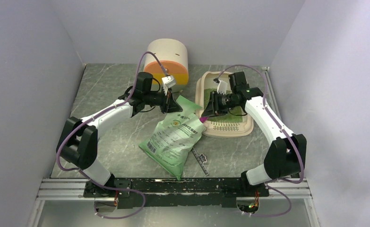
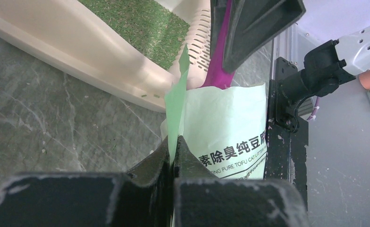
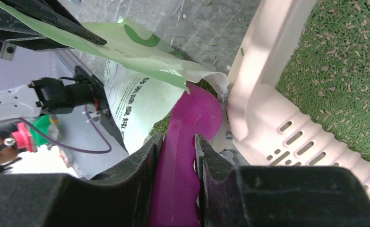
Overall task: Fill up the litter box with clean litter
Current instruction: 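Scoop the cat litter from the cat litter bag.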
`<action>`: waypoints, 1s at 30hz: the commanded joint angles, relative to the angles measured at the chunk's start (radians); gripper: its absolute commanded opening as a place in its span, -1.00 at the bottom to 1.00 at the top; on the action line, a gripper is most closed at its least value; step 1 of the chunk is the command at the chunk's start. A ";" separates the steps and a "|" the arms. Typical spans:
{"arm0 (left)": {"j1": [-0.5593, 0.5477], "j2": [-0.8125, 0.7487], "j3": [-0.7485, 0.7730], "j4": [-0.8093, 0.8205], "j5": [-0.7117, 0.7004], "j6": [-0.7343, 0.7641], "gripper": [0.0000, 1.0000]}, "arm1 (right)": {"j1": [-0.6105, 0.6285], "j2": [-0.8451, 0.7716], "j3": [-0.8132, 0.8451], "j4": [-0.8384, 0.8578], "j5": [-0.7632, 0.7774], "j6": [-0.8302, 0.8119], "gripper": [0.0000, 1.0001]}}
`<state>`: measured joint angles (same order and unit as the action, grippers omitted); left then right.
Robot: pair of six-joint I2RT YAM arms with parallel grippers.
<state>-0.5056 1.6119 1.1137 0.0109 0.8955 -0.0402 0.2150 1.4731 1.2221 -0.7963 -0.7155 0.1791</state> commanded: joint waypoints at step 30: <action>-0.016 -0.014 0.018 0.034 0.003 -0.004 -0.90 | 0.116 0.059 -0.214 0.348 -0.273 0.136 -1.00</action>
<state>-0.5121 1.6119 1.1137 0.0059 0.8936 -0.0414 0.3389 1.5230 1.0767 -0.4946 -0.7929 0.2161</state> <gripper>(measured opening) 0.054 0.301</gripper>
